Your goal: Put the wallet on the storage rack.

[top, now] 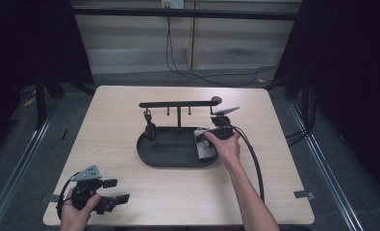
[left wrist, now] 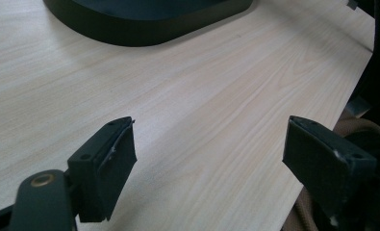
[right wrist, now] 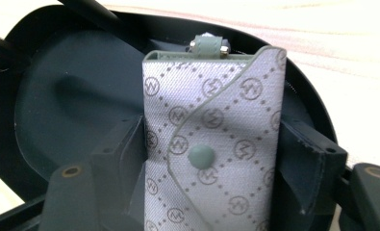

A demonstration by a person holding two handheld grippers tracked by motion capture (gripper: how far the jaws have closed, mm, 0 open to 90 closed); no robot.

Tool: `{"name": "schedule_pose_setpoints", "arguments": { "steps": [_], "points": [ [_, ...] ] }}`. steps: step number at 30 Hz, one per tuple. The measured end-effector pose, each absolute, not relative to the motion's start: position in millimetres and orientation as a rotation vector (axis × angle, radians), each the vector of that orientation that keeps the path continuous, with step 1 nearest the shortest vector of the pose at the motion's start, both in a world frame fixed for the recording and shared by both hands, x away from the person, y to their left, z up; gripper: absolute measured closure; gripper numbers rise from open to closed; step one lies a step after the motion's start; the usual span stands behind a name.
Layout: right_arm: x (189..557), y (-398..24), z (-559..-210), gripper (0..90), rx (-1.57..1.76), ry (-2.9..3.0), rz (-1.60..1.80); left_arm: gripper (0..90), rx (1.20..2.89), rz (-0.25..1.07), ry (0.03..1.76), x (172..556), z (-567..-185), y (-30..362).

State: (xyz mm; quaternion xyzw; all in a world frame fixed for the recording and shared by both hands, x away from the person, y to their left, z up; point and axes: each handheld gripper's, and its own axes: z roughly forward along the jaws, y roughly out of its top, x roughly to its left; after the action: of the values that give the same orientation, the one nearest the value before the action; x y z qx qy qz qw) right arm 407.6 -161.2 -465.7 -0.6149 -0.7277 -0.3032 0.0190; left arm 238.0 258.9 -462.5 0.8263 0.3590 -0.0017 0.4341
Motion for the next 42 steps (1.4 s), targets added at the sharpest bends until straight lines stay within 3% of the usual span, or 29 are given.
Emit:
{"name": "schedule_pose_setpoints", "arguments": {
  "steps": [9, 25, 42],
  "points": [
    [403.5, -166.8, -459.5, 27.8, -1.892, -2.281, -0.992, 18.6, 2.054, -0.005, 0.896, 238.2, -462.8, 258.6],
    [379.6, -189.9, -438.1, 18.1, -1.852, -2.364, -1.175, 18.7, 2.021, 0.012, 0.926, 241.0, -462.5, 262.1],
    [339.7, -235.6, -430.1, 19.1, -1.872, -2.361, -1.303, 18.8, 1.991, 0.035, 0.942, 241.4, -463.2, 262.6]
  ]
}}
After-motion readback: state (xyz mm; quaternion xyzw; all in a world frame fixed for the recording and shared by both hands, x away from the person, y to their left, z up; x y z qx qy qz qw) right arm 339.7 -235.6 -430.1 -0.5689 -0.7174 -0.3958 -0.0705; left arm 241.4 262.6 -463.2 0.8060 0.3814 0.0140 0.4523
